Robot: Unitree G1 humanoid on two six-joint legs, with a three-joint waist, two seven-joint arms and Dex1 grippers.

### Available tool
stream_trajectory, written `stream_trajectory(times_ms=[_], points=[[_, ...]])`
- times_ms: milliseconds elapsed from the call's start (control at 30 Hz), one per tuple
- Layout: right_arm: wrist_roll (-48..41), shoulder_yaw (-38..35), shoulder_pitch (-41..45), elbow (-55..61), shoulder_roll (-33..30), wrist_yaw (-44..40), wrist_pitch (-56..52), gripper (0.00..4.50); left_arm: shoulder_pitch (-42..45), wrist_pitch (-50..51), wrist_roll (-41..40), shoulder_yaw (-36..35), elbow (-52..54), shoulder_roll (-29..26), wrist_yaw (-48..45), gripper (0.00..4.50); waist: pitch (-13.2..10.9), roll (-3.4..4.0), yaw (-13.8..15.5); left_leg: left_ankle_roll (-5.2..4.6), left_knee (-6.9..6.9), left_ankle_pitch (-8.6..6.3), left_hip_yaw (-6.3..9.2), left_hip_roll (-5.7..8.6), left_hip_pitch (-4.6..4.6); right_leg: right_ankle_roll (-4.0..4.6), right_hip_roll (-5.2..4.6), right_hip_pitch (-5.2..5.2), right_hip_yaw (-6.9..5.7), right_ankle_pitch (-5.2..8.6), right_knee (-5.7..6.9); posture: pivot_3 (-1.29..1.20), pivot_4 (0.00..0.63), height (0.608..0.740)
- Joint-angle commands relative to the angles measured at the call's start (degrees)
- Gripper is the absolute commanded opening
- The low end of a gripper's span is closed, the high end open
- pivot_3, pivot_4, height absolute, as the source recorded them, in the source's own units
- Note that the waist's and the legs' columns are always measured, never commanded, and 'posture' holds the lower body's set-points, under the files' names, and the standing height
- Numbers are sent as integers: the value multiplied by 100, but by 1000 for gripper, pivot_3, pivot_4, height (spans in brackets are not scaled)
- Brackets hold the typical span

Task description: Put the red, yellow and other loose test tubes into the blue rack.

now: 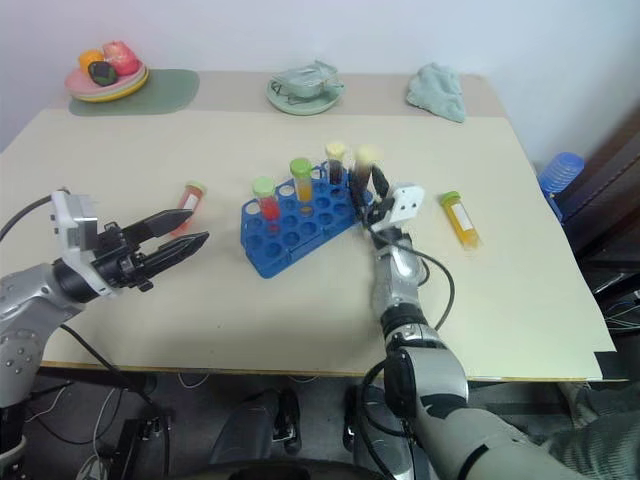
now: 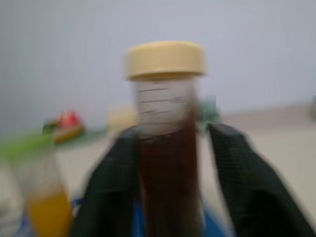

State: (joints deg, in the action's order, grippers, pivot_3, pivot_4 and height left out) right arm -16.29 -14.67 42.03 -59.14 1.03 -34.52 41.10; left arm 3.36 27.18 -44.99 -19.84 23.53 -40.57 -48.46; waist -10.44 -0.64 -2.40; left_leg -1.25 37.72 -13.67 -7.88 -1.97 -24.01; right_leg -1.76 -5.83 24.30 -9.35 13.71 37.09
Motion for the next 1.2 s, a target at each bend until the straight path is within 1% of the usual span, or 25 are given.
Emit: stream_trajectory(times_ms=[33, 67, 167, 200, 267, 367, 500, 533, 633, 667, 733, 800, 900, 1033, 1200], points=[[149, 68, -288, -38, 28, 88, 361, 4379, 80, -90, 3, -57, 104, -28, -21, 2636, 1, -2, -1, 0, 0, 0, 0, 0, 2, 0, 0, -1, 0, 0, 0, 0, 150, 740], [259, 114, -314, 47, -7, 233, 461, 4446, 85, -99, 11, -42, 98, -16, -25, 2636, 2, -3, -1, 1, -1, 0, 0, 0, 5, 0, -1, -4, 0, 0, 0, 0, 150, 740], [668, 273, -354, 391, -186, 681, 735, 4446, 107, -120, 22, -6, 73, 18, -34, 2636, 3, -5, 11, 3, -2, -1, 0, 1, 8, 0, -3, -6, 0, 1, 0, 0, 150, 740], [762, 304, -351, 586, -261, 821, 711, 4446, 120, -132, 33, 13, 57, 28, -37, 2636, 3, -4, 21, 4, -2, -2, 0, 3, 8, 0, -6, -6, 0, 1, -1, 0, 150, 740], [919, 366, -318, 1449, -597, 1012, 297, 4446, 163, -173, 64, 91, 6, 97, -41, 2636, -8, 10, 61, 11, -2, -7, 0, 7, 4, 0, -10, -4, 0, 1, -3, 0, 150, 740], [834, 427, -361, 2678, -1088, 1040, -584, 4446, 202, -212, 103, 197, -32, 222, -40, 2636, -23, 33, 127, -2, 3, -2, -2, 14, -29, -1, -17, 27, 5, 0, -2, 0, 150, 740], [414, 402, -407, 4244, -2049, 825, -2774, 4446, 323, -302, 190, 373, -171, 340, -97, 2636, -23, 33, 145, 0, -2, 0, -1, 5, -32, 0, -6, 34, 4, 1, 1, 0, 150, 740], [399, 377, -412, 4468, -2276, 824, -3212, 4446, 353, -319, 208, 403, -204, 360, -111, 2636, -23, 33, 151, 1, -4, 1, -1, 4, -32, 0, -5, 35, 4, 1, 1, 0, 150, 740], [40, 314, -407, 4984, -3039, 477, -4771, 4446, 439, -348, 252, 474, -300, 406, -174, 2636, -23, 33, 156, 0, -4, 1, -1, 4, -32, 0, -5, 35, 3, 1, -1, 0, 150, 740], [-21, 307, -402, 5082, -3216, 406, -5110, 4446, 456, -352, 261, 489, -317, 416, -186, 2636, -23, 32, 155, -11, -3, -6, -1, 4, -32, 0, -5, 35, 3, 1, -2, 0, 150, 740], [-102, 321, -321, 5033, -3716, 135, -5908, 4446, 500, -364, 299, 541, -366, 441, -228, 2636, -23, 32, 163, -37, -3, -21, -1, 4, -33, -1, -5, 35, 3, 2, -3, 0, 150, 740], [-121, 353, -137, 4777, -4127, 47, -6837, 4446, 555, -373, 322, 589, -417, 471, -260, 2636, -24, 32, 164, -41, -2, -24, -1, 5, -34, 0, -5, 35, 2, 2, -5, 0, 150, 740], [81, 630, 93, 4194, -4625, -323, -7442, 4446, 617, -378, 344, 639, -460, 476, -310, 2636, -24, 31, 170, -45, 0, -25, -2, 5, -37, 0, -5, 37, 0, 1, -7, 0, 150, 740], [196, 856, 635, 3234, -4830, -567, -8122, 4446, 673, -356, 360, 707, -500, 436, -389, 2636, -25, 30, 143, -47, 0, -27, -4, 5, -38, -1, -5, 37, 0, 1, -9, 0, 150, 740], [351, 1123, 1132, 2402, -4834, -923, -8583, 4446, 631, -302, 374, 749, -423, 340, -502, 2636, -26, 30, 159, -47, 1, -26, -5, 5, -40, -1, -4, 38, 0, 1, -8, 0, 150, 740]])
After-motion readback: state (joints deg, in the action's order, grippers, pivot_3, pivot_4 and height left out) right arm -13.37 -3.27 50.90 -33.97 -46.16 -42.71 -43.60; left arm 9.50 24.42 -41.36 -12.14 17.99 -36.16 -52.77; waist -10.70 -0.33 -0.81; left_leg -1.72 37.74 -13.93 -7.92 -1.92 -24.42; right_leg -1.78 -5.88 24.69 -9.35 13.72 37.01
